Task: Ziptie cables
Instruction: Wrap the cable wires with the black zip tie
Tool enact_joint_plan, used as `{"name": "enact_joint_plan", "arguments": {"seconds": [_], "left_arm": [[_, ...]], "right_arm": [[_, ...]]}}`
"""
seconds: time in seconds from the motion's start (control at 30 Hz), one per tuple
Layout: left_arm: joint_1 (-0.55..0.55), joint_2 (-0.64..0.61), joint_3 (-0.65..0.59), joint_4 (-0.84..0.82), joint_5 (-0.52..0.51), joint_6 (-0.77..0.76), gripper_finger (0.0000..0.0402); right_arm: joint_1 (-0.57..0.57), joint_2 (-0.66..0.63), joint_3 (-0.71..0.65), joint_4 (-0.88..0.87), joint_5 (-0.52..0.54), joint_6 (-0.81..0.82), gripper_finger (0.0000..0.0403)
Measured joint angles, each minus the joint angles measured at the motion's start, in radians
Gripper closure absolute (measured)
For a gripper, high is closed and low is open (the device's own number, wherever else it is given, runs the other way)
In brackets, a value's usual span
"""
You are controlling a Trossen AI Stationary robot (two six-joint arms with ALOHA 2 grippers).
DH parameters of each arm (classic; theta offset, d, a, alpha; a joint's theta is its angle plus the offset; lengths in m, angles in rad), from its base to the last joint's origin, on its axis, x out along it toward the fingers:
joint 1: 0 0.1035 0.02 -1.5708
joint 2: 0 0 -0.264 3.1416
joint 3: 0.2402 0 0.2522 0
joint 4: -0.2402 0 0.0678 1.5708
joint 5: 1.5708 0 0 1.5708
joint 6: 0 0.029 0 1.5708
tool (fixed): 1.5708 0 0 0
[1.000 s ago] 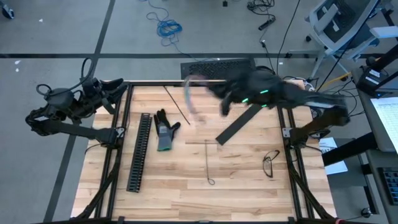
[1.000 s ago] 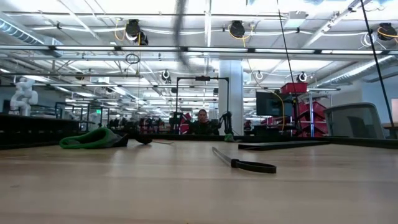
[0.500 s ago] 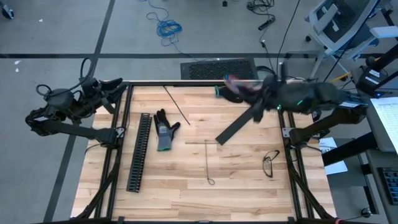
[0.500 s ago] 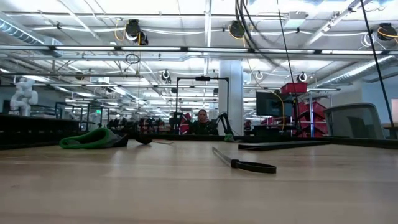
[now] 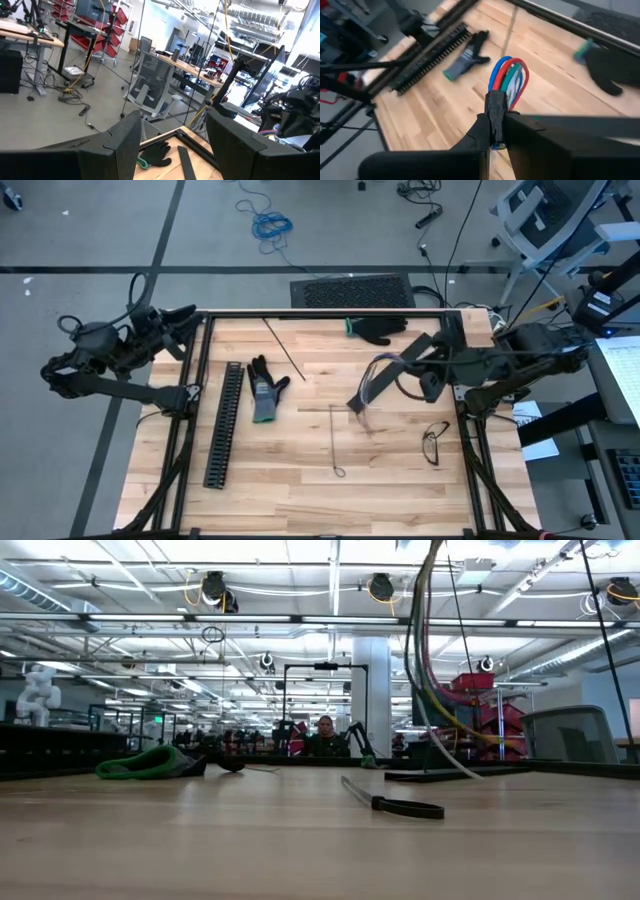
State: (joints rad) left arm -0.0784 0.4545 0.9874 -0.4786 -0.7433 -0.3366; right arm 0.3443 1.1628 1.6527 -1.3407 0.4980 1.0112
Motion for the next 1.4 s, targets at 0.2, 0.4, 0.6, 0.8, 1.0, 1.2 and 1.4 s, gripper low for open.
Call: {"name": "enact_joint_plan", "arguments": {"seconds": [0.2,0.4,0.6,0.8,1.0,1.2,1.4], "left_arm": [[0.000,0.000,0.000,0.002,0.000,-0.050,0.0185],[0.000,0.000,0.000,0.002,0.000,-0.050,0.0185],[0.000,0.000,0.000,0.002,0.000,-0.050,0.0185],[0.000,0.000,0.000,0.002,0.000,-0.042,0.0185],[0.000,0.000,0.000,0.002,0.002,-0.043,0.0185],[0.000,0.000,0.000,0.001,0.021,-0.044,0.0185],[0.000,0.000,0.000,0.000,0.042,-0.044,0.0185]], "right_arm": [[0.023,-0.059,0.000,-0.231,-0.002,0.124,0.0374],[0.024,-0.130,0.007,-0.229,0.032,0.123,0.0375],[0.024,-0.143,0.007,-0.231,0.041,0.070,0.0375],[-0.001,-0.153,0.007,-0.230,0.042,-0.002,0.0375],[-0.011,-0.089,-0.145,-0.227,-0.156,-0.002,0.0375],[0.035,-0.022,-0.465,0.032,-0.285,0.074,0.0375],[0.106,0.090,-0.683,0.546,-0.334,0.178,0.0375]]}}
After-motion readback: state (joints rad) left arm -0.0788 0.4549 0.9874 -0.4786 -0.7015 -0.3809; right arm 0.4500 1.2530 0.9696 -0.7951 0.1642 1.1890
